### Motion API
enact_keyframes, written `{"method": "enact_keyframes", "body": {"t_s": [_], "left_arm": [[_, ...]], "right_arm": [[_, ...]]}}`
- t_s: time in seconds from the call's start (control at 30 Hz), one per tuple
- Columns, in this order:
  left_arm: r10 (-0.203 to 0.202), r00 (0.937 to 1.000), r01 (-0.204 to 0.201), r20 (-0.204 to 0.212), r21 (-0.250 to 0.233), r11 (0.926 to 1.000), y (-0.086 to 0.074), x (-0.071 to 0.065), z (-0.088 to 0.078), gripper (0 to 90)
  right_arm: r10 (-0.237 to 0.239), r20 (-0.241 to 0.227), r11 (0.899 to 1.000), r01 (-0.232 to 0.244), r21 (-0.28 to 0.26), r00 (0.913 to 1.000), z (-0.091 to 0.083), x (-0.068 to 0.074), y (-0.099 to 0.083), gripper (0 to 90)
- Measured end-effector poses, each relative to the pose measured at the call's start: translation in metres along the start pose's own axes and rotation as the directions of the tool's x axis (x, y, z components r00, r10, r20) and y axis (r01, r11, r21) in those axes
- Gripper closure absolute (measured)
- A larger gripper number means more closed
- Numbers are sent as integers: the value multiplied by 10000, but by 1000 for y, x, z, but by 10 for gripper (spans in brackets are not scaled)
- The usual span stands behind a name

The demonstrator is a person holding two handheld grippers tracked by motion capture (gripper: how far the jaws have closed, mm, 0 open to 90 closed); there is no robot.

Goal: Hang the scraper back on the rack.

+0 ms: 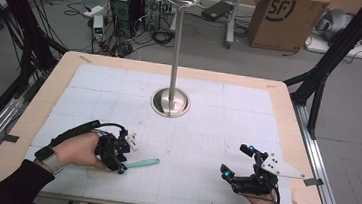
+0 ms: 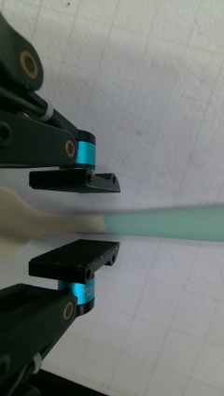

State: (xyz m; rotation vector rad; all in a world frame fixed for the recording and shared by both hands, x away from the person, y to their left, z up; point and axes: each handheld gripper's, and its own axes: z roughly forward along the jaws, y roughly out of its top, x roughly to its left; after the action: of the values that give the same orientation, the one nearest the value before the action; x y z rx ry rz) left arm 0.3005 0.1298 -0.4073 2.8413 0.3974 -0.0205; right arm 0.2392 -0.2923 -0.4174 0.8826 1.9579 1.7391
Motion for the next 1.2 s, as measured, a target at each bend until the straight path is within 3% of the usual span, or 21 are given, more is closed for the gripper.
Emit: {"method": "enact_keyframes", "body": {"t_s": [0.47,0.7,0.93,1.03,1.2], "left_arm": [[-106,9996,125,-266,730,9973,4,-6,0,763],[17,9974,98,-726,1568,9876,16,-15,4,802],[99,9973,-7,-723,1265,9920,12,-15,2,808],[-46,9977,116,-681,1023,9947,8,-14,0,808],[-105,9982,122,-588,299,9995,4,-17,-8,807]], "right_arm": [[73,12,9999,-73,97,10000,1,-1,-3,2],[102,100,9999,-102,65,9999,1,-1,-4,2],[13,2,9999,-13,153,10000,4,0,-4,2],[66,28,9998,-66,170,10000,3,0,-5,1],[136,-50,9999,-136,31,9999,3,-1,-5,2]]}}
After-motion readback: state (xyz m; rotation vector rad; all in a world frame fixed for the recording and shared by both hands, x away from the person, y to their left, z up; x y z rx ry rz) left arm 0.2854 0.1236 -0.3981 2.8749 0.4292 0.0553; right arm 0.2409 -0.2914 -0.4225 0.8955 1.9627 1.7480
